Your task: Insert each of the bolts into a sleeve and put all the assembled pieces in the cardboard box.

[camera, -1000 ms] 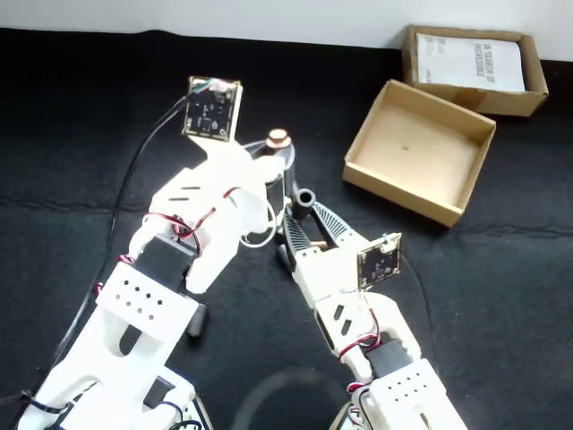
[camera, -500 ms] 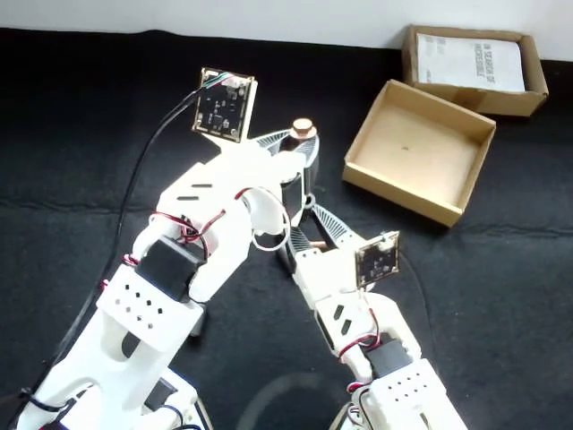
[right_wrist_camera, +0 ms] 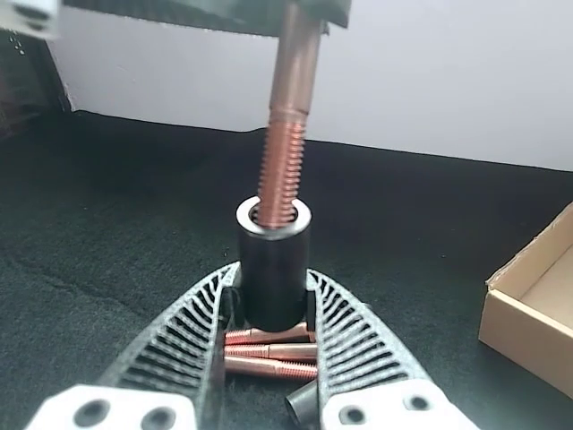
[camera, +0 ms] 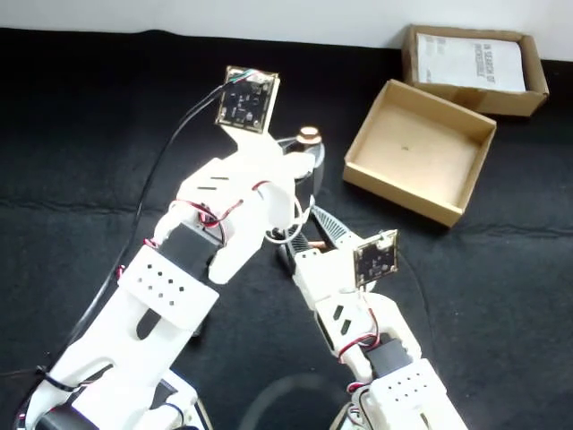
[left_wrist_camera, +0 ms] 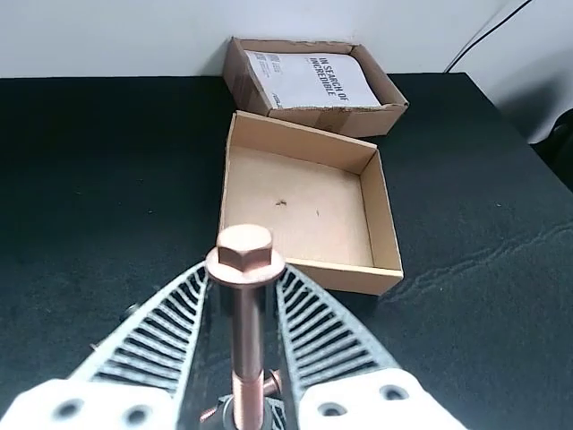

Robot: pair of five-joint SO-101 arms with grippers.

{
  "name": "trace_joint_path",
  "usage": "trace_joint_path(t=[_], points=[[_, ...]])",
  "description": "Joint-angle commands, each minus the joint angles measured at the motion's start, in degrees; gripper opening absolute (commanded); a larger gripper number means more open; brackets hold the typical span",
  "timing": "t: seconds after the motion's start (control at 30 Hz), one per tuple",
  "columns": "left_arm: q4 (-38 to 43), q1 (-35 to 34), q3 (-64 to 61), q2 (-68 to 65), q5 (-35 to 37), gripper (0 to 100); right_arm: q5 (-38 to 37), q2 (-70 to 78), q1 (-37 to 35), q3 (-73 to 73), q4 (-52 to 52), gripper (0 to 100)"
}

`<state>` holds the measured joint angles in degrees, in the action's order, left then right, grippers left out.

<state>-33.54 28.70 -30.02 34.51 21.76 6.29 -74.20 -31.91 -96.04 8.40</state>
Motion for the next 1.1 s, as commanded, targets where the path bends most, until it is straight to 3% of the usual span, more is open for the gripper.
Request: trace_joint_path(t=[0.0, 0.17, 0.5, 0.67, 0.8, 0.9, 1.07], points=[[0.1, 1.1, 1.5, -0.1, -0.1, 1, -0.8, -1.3, 0.6, -7.6, 0.0, 0.7], [-1.8, 1.3, 1.4, 0.0, -0.2, 1, -0.9, -1.3, 0.7, -7.6, -0.2, 0.7], [-22.9, 11.1, 0.4, 10.6, 0.0, 1, -0.8, -1.3, 0.7, -7.5, -0.2, 0.7], [-22.8, 9.3, -5.1, 14.5, 0.1, 1, -0.8, -1.3, 0.7, -7.5, -0.2, 0.7], [-17.1, 6.0, -6.4, 17.6, -0.1, 1, -0.7, -1.1, 0.7, -7.5, -0.4, 0.7], [-12.5, 3.0, -3.6, 19.0, -0.2, 1, -0.7, -1.0, 0.7, -7.5, -3.4, 0.7], [-12.7, -0.3, 5.2, 19.4, -0.2, 1, -0.7, -1.2, 1.4, -4.8, -10.0, 0.7]])
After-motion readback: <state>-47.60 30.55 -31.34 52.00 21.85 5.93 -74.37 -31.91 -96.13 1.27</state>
